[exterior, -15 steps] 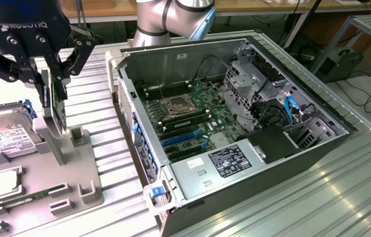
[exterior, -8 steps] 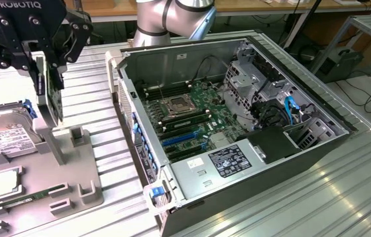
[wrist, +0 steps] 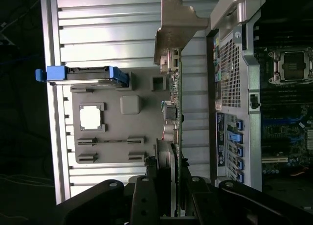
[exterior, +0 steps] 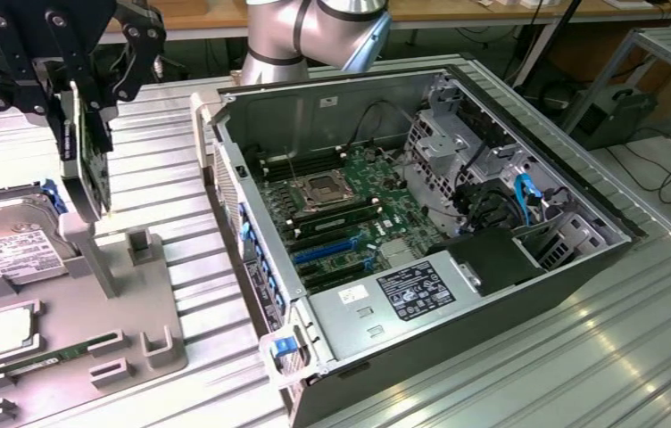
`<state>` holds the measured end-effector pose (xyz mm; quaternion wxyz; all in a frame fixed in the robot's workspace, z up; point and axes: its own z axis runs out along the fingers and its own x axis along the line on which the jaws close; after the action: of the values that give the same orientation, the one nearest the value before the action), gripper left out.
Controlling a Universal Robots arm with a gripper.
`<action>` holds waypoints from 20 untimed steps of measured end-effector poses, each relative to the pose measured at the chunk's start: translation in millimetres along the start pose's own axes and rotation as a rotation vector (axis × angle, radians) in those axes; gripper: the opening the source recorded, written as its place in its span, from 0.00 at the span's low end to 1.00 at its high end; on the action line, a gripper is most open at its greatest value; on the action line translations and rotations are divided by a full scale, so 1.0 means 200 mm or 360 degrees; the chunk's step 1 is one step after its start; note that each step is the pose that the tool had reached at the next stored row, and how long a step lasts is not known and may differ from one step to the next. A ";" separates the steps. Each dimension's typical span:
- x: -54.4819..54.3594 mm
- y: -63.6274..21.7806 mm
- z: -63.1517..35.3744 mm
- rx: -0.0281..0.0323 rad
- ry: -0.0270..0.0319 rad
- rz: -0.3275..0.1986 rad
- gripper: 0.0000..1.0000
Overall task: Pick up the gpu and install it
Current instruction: 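Pick up the gpu and move the gpu toward the slot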
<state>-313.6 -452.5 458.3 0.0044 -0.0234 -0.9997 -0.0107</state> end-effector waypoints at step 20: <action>-0.11 0.005 0.006 0.00128 -0.00006 0.0000 0.27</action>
<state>-291.5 -452.4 457.0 0.0043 -0.0234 -0.9997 -0.0067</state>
